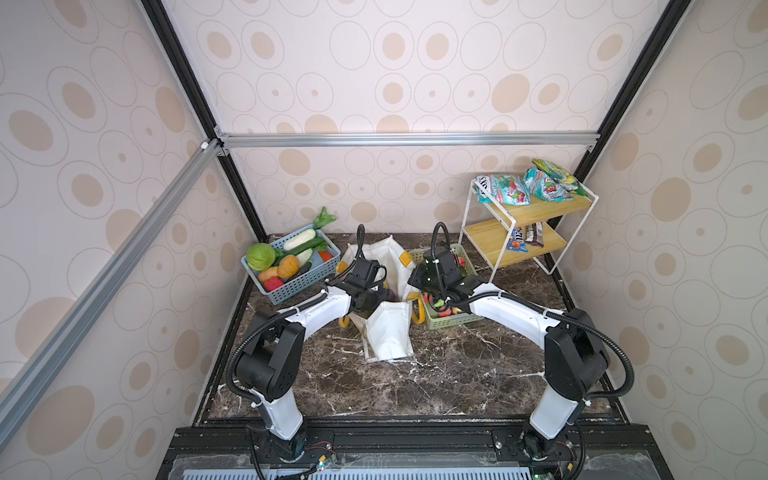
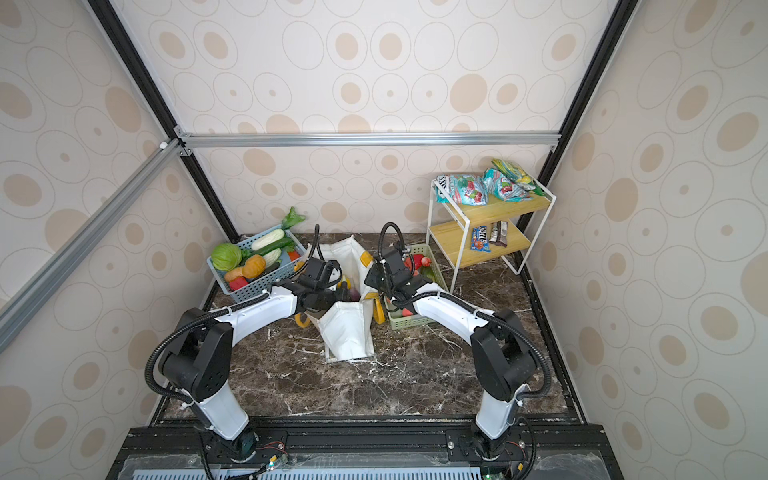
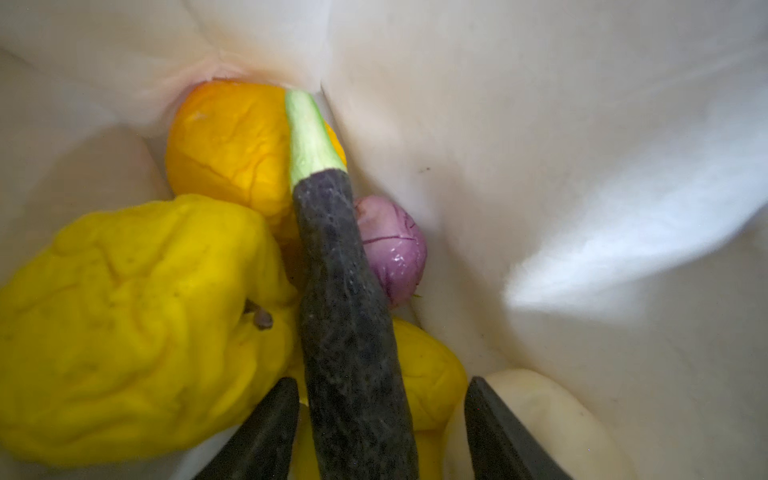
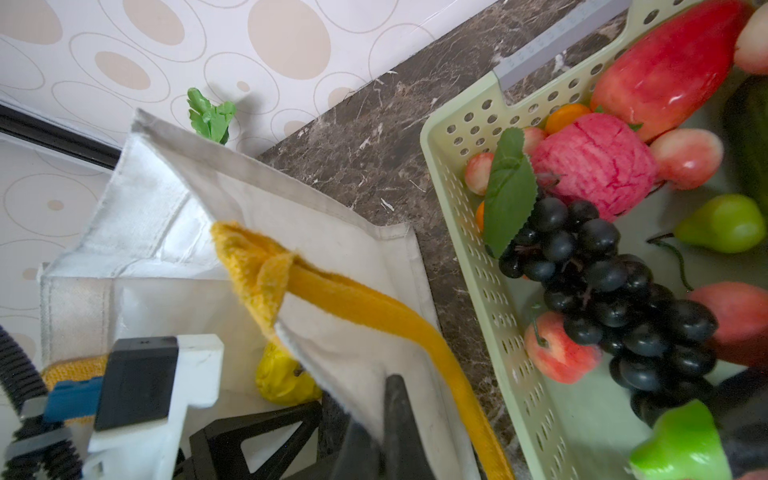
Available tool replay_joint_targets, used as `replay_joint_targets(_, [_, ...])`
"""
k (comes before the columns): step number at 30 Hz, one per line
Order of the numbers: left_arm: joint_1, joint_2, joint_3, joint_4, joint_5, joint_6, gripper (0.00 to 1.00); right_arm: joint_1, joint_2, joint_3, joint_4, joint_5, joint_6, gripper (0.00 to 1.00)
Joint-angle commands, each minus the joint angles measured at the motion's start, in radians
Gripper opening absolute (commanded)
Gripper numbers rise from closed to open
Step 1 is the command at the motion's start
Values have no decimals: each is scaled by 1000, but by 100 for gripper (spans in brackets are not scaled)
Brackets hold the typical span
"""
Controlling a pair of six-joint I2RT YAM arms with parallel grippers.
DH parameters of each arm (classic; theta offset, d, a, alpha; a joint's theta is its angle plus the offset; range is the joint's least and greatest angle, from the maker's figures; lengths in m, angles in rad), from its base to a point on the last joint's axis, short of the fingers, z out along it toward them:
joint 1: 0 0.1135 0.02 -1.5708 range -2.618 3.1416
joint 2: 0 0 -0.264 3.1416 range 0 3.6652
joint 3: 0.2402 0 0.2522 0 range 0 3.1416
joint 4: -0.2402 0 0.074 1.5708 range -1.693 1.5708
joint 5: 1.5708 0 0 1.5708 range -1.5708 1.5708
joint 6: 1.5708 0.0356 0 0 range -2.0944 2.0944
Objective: Place the food into the grocery bag and tie it
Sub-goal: 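Open the left gripper to release the eggplant inside the bag, then raise the left gripper out of the bag and move it toward the yellow handle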
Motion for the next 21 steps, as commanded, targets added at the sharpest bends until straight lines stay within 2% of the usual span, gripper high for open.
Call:
replay_joint_targets(1, [-4, -10, 51, -18, 8, -25, 67, 8, -2, 15, 16, 5, -6, 0])
replay_joint_targets(12, [37, -61, 219, -97, 55, -16, 73, 19, 12, 49, -2, -36, -43, 0])
replay_joint_targets(21, [114, -127, 290, -123, 200, 17, 76, 23, -8, 22, 9, -3, -31, 0])
